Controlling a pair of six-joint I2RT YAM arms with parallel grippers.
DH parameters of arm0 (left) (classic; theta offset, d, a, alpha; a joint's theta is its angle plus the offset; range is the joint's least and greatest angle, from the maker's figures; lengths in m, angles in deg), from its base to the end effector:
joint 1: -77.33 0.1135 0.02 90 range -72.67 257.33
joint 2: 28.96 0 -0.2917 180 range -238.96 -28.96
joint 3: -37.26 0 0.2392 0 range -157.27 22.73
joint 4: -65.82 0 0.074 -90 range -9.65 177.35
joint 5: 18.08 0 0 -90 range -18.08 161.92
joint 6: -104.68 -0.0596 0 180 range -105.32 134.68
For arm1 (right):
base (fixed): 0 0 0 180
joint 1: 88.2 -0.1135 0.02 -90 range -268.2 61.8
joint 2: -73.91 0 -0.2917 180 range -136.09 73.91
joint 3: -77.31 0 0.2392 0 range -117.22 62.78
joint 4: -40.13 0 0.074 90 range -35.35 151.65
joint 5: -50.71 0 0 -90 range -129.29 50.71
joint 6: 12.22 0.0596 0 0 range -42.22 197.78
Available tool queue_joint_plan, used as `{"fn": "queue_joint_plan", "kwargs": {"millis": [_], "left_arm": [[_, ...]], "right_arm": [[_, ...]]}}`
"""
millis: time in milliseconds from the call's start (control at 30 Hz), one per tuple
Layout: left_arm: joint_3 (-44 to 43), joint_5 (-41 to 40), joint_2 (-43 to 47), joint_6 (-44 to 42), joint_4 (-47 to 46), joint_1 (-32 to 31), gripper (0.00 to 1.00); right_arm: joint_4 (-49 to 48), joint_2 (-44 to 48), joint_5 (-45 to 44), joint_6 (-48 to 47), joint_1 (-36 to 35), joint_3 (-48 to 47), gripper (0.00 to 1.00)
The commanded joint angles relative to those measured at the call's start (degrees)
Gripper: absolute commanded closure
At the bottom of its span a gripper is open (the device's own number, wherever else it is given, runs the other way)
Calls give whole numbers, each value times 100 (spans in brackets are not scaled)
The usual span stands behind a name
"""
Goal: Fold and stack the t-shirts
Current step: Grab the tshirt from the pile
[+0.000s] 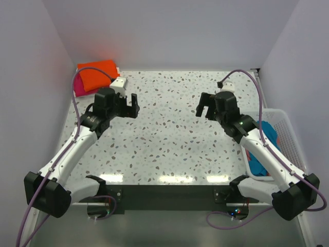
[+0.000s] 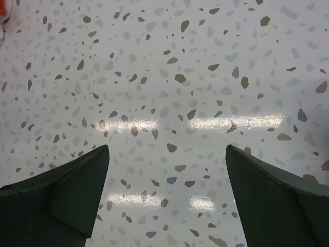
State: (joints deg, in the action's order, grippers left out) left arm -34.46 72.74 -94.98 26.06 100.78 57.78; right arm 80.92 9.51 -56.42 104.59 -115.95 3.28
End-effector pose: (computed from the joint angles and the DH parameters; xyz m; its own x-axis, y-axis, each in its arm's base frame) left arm 0.2410 -0.0865 0.3385 -0.5199 -0.0248 -0.8539 0.2487 0.9519 -0.1790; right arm 0.2222 0.0971 0.3488 -0.5088 0.2194 -0.8325 0.0085 0.9682 0.2499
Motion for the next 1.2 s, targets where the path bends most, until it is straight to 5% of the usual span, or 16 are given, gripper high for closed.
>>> {"fn": "queue_joint_plan", "kwargs": {"millis": [0, 367, 533, 700, 900, 1167], "left_arm": [[-99, 94, -34, 31, -241, 57, 0], [-108, 190, -69, 84, -267, 48, 0], [-65, 375, -86, 172, -355, 48, 0], [-99, 594, -157, 260, -381, 48, 0], [-47, 902, -192, 391, -478, 48, 0], [24, 1052, -288, 471, -531, 30, 0]], "right_arm": [[54, 33, -274, -71, -11, -280, 1], [994, -774, -1282, 280, 155, -1062, 1], [1994, -1417, -1705, 781, 1348, -1581, 1], [2366, -1111, -2260, 1590, 2149, -1048, 1], [1822, -653, -2024, 1766, 3457, 7, 1], [1171, -1320, -1672, 1925, 4488, 422, 1]]}}
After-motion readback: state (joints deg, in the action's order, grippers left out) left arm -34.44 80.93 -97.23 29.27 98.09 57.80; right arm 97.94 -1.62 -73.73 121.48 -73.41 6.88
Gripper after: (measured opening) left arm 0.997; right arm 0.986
